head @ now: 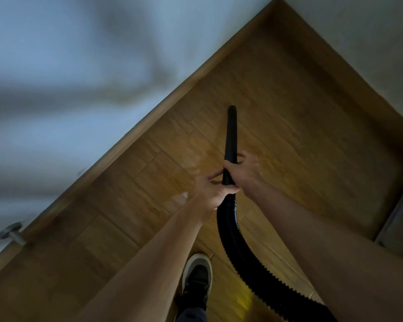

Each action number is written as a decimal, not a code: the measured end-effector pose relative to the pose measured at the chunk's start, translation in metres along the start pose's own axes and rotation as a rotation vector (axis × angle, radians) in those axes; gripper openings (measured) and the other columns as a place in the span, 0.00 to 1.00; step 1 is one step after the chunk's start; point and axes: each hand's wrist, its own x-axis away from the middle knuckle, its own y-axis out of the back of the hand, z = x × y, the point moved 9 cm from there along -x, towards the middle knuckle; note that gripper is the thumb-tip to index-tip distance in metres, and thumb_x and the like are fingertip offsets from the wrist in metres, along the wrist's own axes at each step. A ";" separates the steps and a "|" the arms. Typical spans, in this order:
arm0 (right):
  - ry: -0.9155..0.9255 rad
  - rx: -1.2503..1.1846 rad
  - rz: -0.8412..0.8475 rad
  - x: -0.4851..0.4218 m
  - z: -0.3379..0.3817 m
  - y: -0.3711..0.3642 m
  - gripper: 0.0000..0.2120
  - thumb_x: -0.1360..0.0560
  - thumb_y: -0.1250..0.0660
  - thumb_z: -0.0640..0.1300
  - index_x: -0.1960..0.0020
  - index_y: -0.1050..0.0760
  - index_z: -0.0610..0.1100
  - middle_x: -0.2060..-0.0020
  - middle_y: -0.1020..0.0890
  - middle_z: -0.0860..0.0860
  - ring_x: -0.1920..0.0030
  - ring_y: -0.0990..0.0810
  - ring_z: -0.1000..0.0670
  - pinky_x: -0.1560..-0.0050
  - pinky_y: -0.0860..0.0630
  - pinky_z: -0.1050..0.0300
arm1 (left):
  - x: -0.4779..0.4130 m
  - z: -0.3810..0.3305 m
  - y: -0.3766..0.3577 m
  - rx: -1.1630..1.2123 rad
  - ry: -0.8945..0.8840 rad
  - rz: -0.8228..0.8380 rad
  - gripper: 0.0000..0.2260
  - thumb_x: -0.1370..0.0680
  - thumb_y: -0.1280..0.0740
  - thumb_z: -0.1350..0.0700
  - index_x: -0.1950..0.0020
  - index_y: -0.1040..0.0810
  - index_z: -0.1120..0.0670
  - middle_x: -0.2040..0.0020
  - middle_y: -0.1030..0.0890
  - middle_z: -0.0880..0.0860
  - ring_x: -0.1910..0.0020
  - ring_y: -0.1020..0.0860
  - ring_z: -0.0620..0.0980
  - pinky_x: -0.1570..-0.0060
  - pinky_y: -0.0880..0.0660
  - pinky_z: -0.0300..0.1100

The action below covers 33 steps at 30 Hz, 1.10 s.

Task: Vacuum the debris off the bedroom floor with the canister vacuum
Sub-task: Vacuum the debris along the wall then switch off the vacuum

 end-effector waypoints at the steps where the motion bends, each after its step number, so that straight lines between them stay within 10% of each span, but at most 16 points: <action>1: 0.002 0.000 -0.004 -0.007 0.002 0.005 0.24 0.28 0.27 0.48 0.34 0.26 0.48 0.47 0.16 0.47 0.57 0.16 0.49 0.65 0.22 0.59 | -0.005 -0.005 -0.007 -0.005 -0.001 0.012 0.28 0.31 0.23 0.66 0.33 0.25 0.57 0.50 0.17 0.57 0.54 0.17 0.54 0.55 0.20 0.46; 5: 0.035 -0.016 -0.023 -0.027 0.026 0.007 0.22 0.28 0.27 0.47 0.35 0.25 0.45 0.47 0.17 0.47 0.58 0.19 0.50 0.70 0.28 0.64 | -0.021 -0.027 -0.007 -0.016 -0.023 0.015 0.27 0.30 0.24 0.66 0.33 0.27 0.59 0.52 0.17 0.57 0.57 0.17 0.53 0.58 0.20 0.44; 12: 0.106 -0.094 0.091 -0.036 0.076 -0.046 0.14 0.29 0.27 0.46 0.45 0.22 0.46 0.48 0.17 0.46 0.52 0.16 0.44 0.50 0.18 0.46 | -0.029 -0.062 0.046 -0.111 -0.116 -0.096 0.30 0.34 0.20 0.62 0.34 0.24 0.53 0.52 0.14 0.53 0.55 0.15 0.50 0.49 0.18 0.48; 17: 0.107 -0.124 0.119 -0.041 0.088 -0.053 0.12 0.28 0.27 0.46 0.46 0.24 0.46 0.50 0.18 0.46 0.51 0.17 0.44 0.48 0.18 0.47 | -0.029 -0.077 0.055 -0.142 -0.144 -0.127 0.30 0.33 0.21 0.62 0.34 0.24 0.51 0.51 0.15 0.53 0.55 0.15 0.49 0.64 0.19 0.41; 21: 0.052 -0.155 0.046 -0.051 0.071 -0.030 0.21 0.28 0.27 0.47 0.37 0.25 0.44 0.46 0.19 0.47 0.49 0.17 0.44 0.47 0.18 0.47 | -0.040 -0.074 0.027 -0.149 -0.132 -0.066 0.28 0.32 0.22 0.64 0.34 0.24 0.54 0.53 0.15 0.55 0.56 0.16 0.50 0.56 0.18 0.43; 28: -0.010 -0.134 -0.109 -0.080 0.024 0.050 0.19 0.28 0.27 0.45 0.38 0.23 0.43 0.48 0.17 0.46 0.51 0.16 0.46 0.51 0.17 0.50 | -0.075 -0.060 -0.053 -0.196 -0.105 0.067 0.26 0.31 0.23 0.62 0.34 0.24 0.53 0.61 0.17 0.50 0.68 0.18 0.43 0.73 0.22 0.35; 33: -0.038 -0.132 -0.131 -0.096 0.007 0.068 0.19 0.29 0.26 0.46 0.40 0.23 0.43 0.48 0.16 0.44 0.52 0.16 0.45 0.50 0.17 0.46 | -0.093 -0.054 -0.077 -0.202 -0.099 0.098 0.26 0.32 0.22 0.61 0.35 0.24 0.52 0.58 0.16 0.51 0.61 0.17 0.47 0.62 0.19 0.41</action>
